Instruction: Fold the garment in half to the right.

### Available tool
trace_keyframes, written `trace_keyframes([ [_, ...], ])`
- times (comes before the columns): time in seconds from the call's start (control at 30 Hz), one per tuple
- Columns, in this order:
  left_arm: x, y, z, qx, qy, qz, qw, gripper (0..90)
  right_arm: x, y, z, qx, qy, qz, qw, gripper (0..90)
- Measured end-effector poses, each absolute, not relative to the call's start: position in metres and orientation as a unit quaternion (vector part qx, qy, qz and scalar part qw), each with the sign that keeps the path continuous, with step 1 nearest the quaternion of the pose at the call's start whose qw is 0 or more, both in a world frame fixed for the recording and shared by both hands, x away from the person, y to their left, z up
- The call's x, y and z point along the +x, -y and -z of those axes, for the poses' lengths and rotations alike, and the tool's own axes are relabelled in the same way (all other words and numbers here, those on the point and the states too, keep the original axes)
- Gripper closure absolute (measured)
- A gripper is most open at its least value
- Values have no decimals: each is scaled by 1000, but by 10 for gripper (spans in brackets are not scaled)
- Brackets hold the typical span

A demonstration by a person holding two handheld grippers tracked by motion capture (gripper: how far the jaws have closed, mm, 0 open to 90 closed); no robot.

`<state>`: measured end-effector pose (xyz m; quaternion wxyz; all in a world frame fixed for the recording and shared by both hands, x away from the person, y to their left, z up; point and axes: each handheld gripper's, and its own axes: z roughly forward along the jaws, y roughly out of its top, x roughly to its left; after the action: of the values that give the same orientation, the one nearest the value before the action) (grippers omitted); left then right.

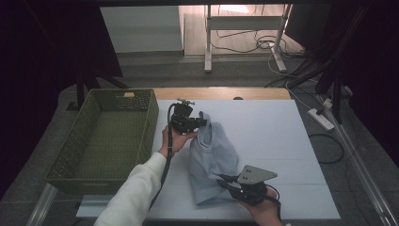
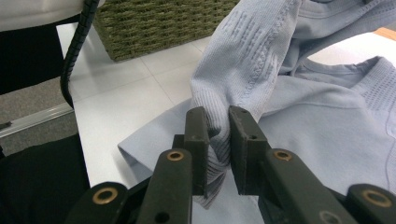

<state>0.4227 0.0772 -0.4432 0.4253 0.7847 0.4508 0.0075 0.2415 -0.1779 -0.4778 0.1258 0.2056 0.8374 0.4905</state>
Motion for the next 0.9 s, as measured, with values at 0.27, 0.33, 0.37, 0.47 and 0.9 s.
trace_keyframes([
  [0.27, 425, -73, 446, 786, -450, -5, 424, 808, 242, 184, 478, 211, -837, -488, 130, 781],
  [0.33, 426, -71, 447, 787, -450, -5, 422, 808, 241, 185, 478, 214, -837, -486, 131, 781],
  [0.37, 427, -70, 448, 786, -451, -5, 422, 808, 242, 186, 479, 214, -838, -485, 131, 781],
  [0.47, 429, -68, 450, 786, -452, -3, 421, 808, 242, 188, 479, 217, -838, -483, 132, 782],
  [0.9, 436, -58, 461, 788, -453, 8, 417, 808, 242, 199, 482, 235, -840, -471, 134, 783],
])
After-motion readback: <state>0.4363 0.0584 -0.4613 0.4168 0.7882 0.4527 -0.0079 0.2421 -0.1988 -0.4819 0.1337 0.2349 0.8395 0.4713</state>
